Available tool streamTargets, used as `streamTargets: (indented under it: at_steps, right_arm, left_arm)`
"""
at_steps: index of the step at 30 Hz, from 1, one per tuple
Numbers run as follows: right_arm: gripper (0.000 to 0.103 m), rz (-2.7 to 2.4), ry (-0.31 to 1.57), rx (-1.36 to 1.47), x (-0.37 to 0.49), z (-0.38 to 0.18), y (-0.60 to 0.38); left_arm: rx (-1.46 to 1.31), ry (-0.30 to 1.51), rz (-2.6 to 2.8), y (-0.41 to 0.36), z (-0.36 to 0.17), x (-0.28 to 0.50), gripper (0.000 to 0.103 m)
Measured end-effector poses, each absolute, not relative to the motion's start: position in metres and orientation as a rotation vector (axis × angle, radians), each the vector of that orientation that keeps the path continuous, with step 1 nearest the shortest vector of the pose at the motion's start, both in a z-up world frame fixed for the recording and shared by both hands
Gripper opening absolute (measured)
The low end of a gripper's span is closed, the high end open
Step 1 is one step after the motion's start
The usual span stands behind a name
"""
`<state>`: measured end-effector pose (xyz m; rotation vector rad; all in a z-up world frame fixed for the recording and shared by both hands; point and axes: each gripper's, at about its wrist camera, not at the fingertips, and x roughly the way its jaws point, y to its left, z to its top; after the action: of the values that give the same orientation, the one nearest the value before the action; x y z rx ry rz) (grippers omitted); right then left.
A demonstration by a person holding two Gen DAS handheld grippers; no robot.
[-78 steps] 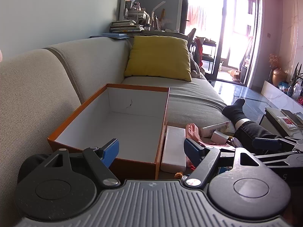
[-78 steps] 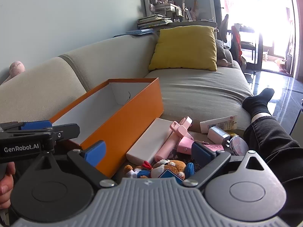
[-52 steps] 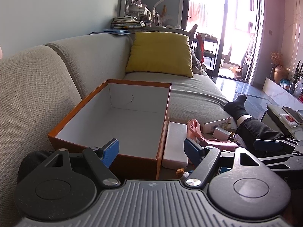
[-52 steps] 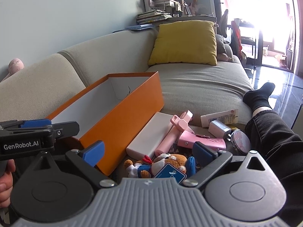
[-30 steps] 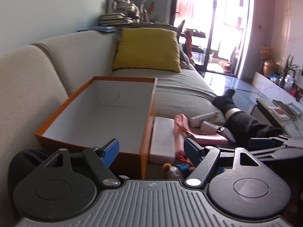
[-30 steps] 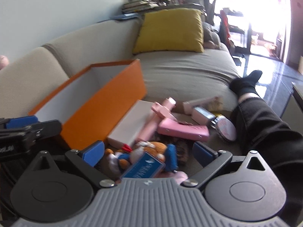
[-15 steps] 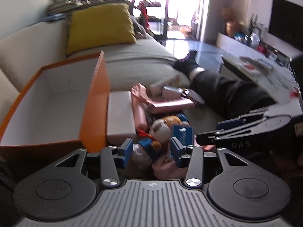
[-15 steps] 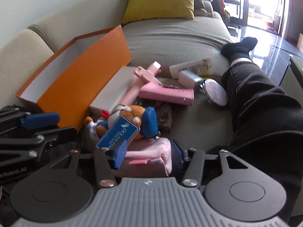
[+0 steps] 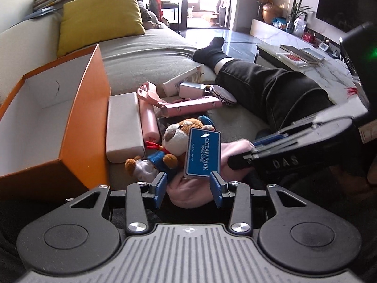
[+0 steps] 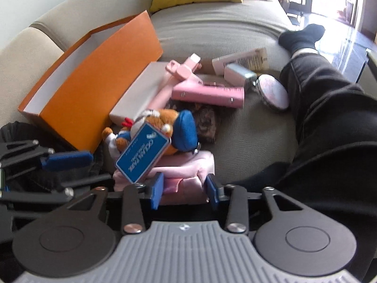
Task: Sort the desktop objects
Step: 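Lower the left gripper onto the stuffed bear and close on it, then grasp the pink bag with the right gripper while the left gripper holds the bear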
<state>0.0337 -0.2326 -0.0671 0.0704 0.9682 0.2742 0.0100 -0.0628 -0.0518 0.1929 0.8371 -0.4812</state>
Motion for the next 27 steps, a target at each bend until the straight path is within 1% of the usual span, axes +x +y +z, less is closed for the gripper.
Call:
streamTargets:
  at_steps: [4, 6, 8, 10, 15, 19, 24, 27]
  right_arm:
    - [0.036, 0.277, 0.920, 0.048, 0.041, -0.060, -0.227]
    - [0.035, 0.270, 0.903, 0.049, 0.047, -0.058, -0.226]
    - [0.037, 0.254, 0.903, 0.036, 0.052, -0.058, -0.226]
    - [0.042, 0.253, 0.900, 0.005, 0.052, -0.057, -0.225]
    - [0.044, 0.393, 0.870, -0.169, 0.040, -0.044, -0.218]
    - [0.043, 0.501, 0.871, -0.326, 0.034, -0.039, -0.209]
    - [0.043, 0.645, 0.921, -0.487, 0.024, -0.047, -0.190]
    - [0.047, 0.675, 0.910, -0.600, 0.019, -0.057, -0.175]
  left_arm:
    - [0.224, 0.822, -0.499, -0.068, -0.053, 0.010, 0.048]
    - [0.234, 0.820, -0.492, -0.070, -0.054, 0.010, 0.048]
    - [0.229, 0.830, -0.481, -0.069, -0.055, 0.012, 0.048]
    - [0.218, 0.845, -0.469, -0.066, -0.056, 0.013, 0.048]
    - [0.202, 0.873, -0.454, -0.059, -0.060, 0.019, 0.047]
    - [0.207, 0.853, -0.455, -0.056, -0.056, 0.016, 0.046]
    - [0.220, 0.836, -0.449, -0.053, -0.051, 0.011, 0.046]
    - [0.224, 0.828, -0.442, -0.051, -0.049, 0.010, 0.046]
